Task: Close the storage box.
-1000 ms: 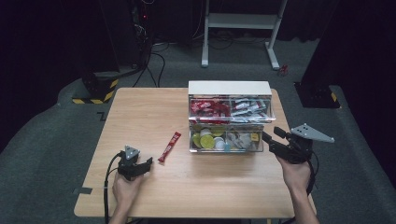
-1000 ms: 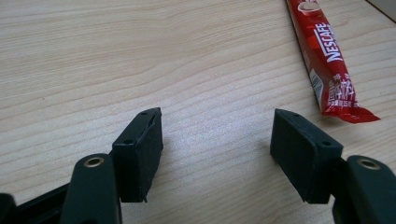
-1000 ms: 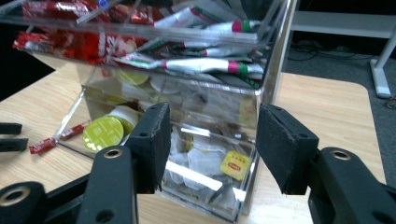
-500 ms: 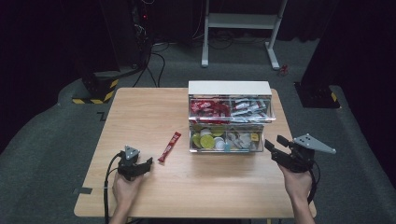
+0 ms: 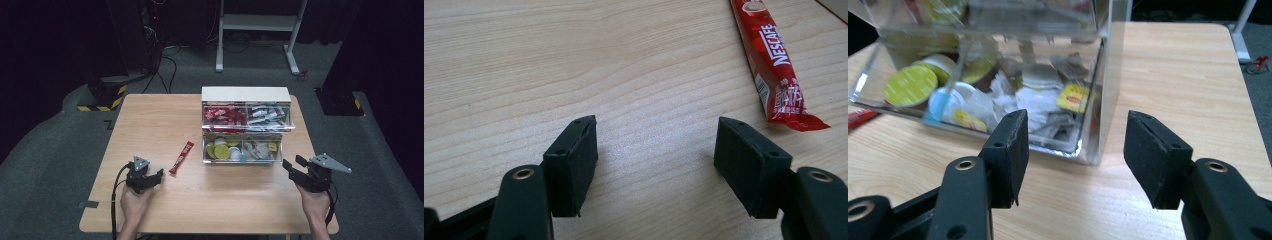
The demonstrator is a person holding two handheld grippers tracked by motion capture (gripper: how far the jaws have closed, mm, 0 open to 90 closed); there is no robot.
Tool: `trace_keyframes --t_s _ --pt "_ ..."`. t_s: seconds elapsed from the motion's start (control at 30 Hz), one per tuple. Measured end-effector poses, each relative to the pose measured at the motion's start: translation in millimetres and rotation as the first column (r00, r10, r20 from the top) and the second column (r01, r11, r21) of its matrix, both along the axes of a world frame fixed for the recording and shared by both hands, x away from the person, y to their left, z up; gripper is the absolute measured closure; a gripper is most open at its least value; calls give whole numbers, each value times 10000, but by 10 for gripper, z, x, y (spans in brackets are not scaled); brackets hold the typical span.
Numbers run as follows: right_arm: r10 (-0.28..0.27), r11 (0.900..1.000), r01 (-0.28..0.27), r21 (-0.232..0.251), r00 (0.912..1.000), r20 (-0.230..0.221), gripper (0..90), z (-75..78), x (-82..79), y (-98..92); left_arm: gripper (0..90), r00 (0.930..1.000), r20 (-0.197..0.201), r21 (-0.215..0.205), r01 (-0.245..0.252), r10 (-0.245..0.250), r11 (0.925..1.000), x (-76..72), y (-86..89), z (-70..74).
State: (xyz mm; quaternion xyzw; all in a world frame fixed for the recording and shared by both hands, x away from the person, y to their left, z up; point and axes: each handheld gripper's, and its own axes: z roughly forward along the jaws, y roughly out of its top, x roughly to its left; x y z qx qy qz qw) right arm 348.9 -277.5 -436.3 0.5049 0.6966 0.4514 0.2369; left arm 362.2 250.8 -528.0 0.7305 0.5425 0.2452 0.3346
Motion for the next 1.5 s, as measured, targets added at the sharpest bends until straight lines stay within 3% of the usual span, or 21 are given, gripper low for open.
trace_keyframes --t_s 0.7,1.0,1.27,1.5 --pt "-583 9967 547 -604 9965 -602 437 -391 82 -33 339 10000 1 3 5 -5 10000 -1 -1 0" --pt "-950 9913 851 -1008 9907 -979 438 -528 158 -58 338 10000 6 8 20 -20 10000 0 0 0" --pt "-1304 9880 1171 -1005 9819 -1376 439 -627 215 -94 337 10000 4 8 21 -21 10000 0 -1 0" --pt "-1426 9829 1232 -1372 9794 -1427 439 -686 261 -82 337 10000 7 11 21 -21 10000 1 0 0"
